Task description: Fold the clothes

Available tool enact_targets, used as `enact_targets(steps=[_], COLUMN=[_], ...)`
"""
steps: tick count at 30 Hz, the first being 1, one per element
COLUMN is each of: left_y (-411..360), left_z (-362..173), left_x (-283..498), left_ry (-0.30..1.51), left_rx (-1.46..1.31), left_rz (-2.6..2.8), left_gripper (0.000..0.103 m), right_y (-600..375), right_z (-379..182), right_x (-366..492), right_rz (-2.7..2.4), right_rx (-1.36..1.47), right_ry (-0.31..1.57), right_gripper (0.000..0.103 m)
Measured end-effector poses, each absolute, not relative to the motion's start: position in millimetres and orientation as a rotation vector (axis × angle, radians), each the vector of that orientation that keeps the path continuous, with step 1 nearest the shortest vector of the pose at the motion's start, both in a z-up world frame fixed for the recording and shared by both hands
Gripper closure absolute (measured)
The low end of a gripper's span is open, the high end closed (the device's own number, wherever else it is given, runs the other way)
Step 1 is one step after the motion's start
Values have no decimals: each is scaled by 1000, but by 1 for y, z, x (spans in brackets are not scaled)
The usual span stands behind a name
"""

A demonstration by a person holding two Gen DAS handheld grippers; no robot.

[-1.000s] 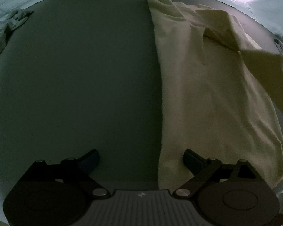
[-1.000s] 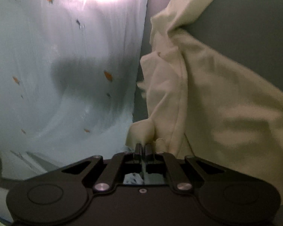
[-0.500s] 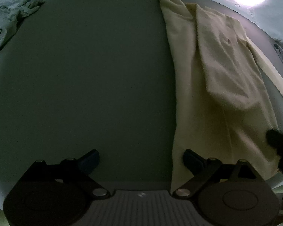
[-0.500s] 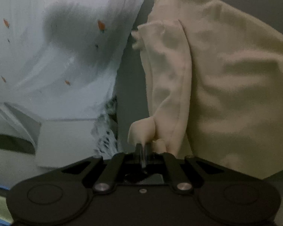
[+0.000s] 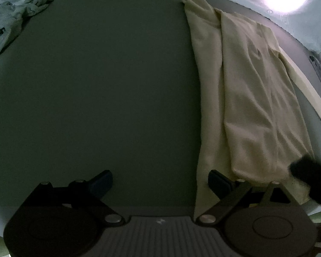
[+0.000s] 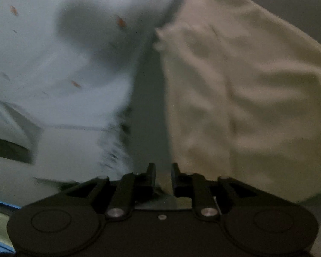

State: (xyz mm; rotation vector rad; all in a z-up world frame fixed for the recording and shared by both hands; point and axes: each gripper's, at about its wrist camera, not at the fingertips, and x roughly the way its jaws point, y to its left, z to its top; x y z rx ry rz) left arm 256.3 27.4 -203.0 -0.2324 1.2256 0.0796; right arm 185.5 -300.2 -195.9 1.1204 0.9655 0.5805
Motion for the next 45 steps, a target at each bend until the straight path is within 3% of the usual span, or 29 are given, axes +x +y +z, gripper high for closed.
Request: enact_targets(steps=[3,11,27,32,33,36,37,41,44,45], left_y=[29,33,19,11,10,6,5,-2,-8,-9], left_z=[-201,-197,-164,-157,-156,-153,-152,-148,-153,-157], left_x=[254,257,306,331,338,363,374,424,467,481], left_ry=[1220,1205,1051,1005,998,979,970,921,921,928], left_rx=[-235,-262,-257,-248,-251,-266,-276,-256,-227,-224], left_rz=[89,124,77,17,-3,-71,-98,-176,-196,-202], left_gripper=[7,7,9,19,26,60,65,65,59,54], right_y=[-307,-257,-310,-328,-329,-331,-331,-334,-329,-327], right_z=[-201,-224,-206,-210,-211,-215,-216,-215,-219,-220], right_x=[185,197,246,272,279,299,307,337,364,368], right_rz=[527,521,336,282,274,251,230,171,164,182], right_rx=[1152,884,973,984,979,963,960,915,853,847], right_ry=[961,1282,1003,978,979,975,963,940,971,976], right_gripper=[85,87,85,85,85,85,85,82,73,72])
